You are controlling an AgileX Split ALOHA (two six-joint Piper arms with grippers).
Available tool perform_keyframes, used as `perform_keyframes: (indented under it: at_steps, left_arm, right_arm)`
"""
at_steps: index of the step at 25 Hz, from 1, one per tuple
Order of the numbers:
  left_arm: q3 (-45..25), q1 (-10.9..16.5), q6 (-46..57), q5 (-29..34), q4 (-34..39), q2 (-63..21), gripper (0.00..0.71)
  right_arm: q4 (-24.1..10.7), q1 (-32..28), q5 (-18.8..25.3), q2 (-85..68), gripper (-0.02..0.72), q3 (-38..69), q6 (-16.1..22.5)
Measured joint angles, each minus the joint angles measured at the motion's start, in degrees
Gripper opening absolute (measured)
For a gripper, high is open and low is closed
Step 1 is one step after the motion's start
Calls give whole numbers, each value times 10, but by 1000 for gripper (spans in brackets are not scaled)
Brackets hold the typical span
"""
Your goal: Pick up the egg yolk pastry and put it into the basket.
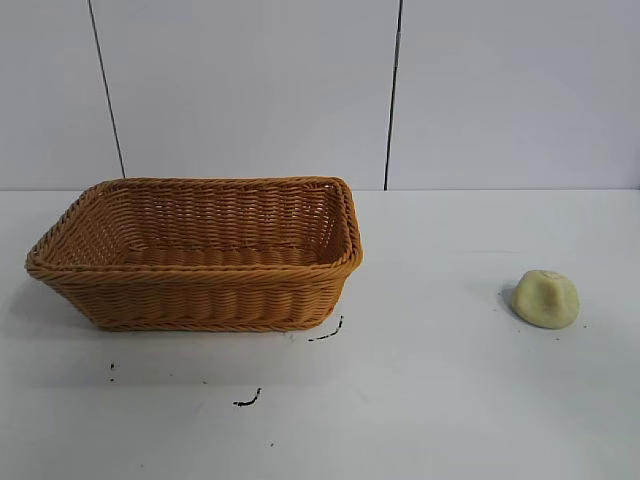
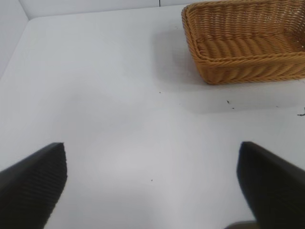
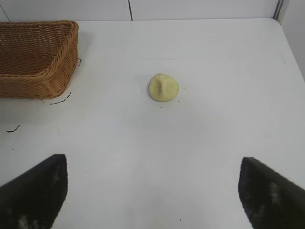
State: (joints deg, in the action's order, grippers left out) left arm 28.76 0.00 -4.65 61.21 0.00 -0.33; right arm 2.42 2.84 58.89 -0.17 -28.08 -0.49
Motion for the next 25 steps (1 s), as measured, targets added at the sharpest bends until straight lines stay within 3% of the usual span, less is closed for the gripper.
perform_keyframes:
  at_steps: [12,25]
  left_arm:
    - [0,0,0,0,0,0,697]
    - [0,0,0,0,0,0,697]
  right_arm:
    - [-4,0,1,16,696,-10,5]
    - [-20,0,-23,394,696,-180,5]
